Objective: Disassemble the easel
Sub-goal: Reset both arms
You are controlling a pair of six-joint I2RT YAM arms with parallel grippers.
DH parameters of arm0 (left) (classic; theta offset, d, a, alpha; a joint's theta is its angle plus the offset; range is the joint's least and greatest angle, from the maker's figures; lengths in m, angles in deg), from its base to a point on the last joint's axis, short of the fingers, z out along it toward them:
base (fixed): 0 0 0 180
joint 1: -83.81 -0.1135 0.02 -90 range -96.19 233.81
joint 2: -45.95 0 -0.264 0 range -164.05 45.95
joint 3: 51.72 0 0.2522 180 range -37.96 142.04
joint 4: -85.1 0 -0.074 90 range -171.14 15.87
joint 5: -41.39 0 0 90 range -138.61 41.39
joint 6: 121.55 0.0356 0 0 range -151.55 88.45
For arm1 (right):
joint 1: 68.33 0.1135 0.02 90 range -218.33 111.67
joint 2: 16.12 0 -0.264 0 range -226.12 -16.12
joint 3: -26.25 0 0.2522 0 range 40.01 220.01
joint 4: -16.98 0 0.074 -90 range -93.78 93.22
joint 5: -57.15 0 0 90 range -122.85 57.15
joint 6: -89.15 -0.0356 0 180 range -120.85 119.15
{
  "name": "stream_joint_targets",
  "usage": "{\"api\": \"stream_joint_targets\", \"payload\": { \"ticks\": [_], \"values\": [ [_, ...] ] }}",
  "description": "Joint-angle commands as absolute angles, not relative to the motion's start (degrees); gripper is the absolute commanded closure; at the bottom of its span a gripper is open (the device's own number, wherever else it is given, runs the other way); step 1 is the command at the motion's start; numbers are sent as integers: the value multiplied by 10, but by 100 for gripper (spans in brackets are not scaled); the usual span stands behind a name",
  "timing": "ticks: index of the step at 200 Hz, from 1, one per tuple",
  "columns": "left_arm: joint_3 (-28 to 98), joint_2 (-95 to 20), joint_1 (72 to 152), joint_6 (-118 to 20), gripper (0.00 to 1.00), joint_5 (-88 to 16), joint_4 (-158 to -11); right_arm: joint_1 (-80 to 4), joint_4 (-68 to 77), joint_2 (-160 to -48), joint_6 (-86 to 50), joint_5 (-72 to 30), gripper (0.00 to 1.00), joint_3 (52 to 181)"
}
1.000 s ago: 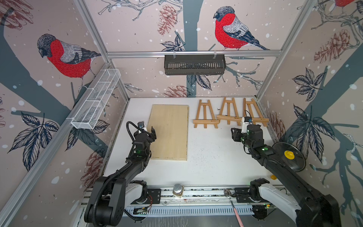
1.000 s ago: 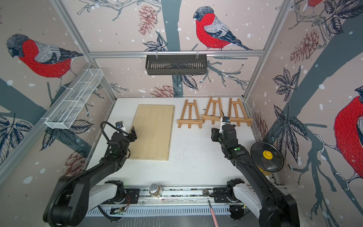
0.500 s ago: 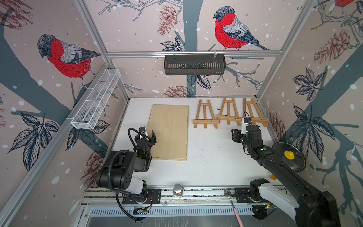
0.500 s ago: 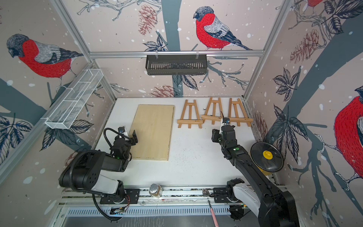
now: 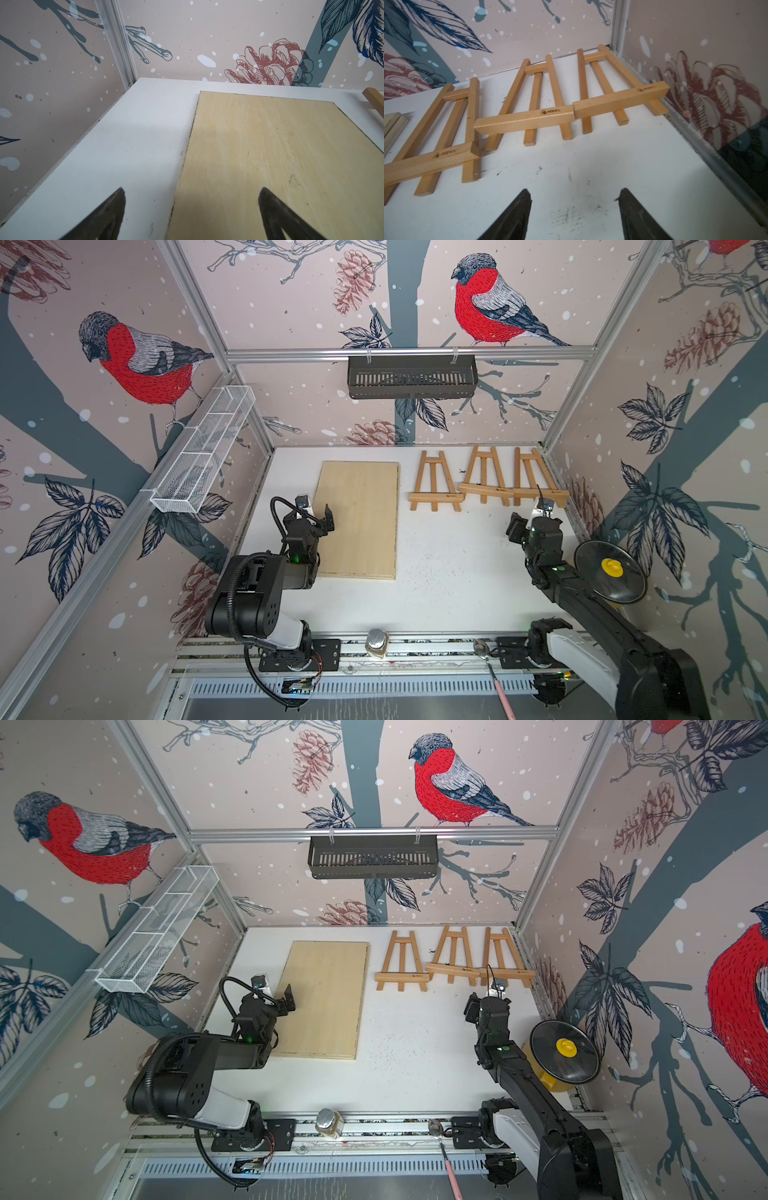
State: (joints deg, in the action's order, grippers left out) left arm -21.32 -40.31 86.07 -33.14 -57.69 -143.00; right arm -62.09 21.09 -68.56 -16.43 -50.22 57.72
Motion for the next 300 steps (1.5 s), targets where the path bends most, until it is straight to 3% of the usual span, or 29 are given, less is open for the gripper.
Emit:
{"api": "stream_joint_targets", "payload": {
  "ticks": [1,28,80,130,169,208,223,242,265,300],
  "values": [
    [-210,-400,859,-335,2,-574,-1435,-644,364,-648,-127,-554,28,518],
    [-211,-400,859,-335,2,-574,-1436,-662,528,-576,-113,-572,25,406],
    [-211,-400,860,-335,2,-574,-1435,-686,623,-546,-135,-528,24,341],
    [-211,-400,859,-335,2,-574,-1435,-683,797,-763,-90,-465,24,359],
    [-211,-400,860,-335,2,-574,-1436,-617,878,-938,4,-454,24,412],
    [-211,-400,860,-335,2,-574,-1435,-631,937,-1020,1,-416,23,420],
    [-211,-400,859,-335,2,-574,-1435,-642,889,-1026,-6,-403,22,451],
    [-211,-400,859,-335,2,-574,-1435,-680,686,-1024,-50,-386,21,550],
    [-210,-400,860,-335,2,-574,-1435,-689,737,-1034,-53,-371,0,535],
    [-210,-400,860,-335,2,-575,-1436,-690,701,-1025,-55,-371,1,544]
  ]
}}
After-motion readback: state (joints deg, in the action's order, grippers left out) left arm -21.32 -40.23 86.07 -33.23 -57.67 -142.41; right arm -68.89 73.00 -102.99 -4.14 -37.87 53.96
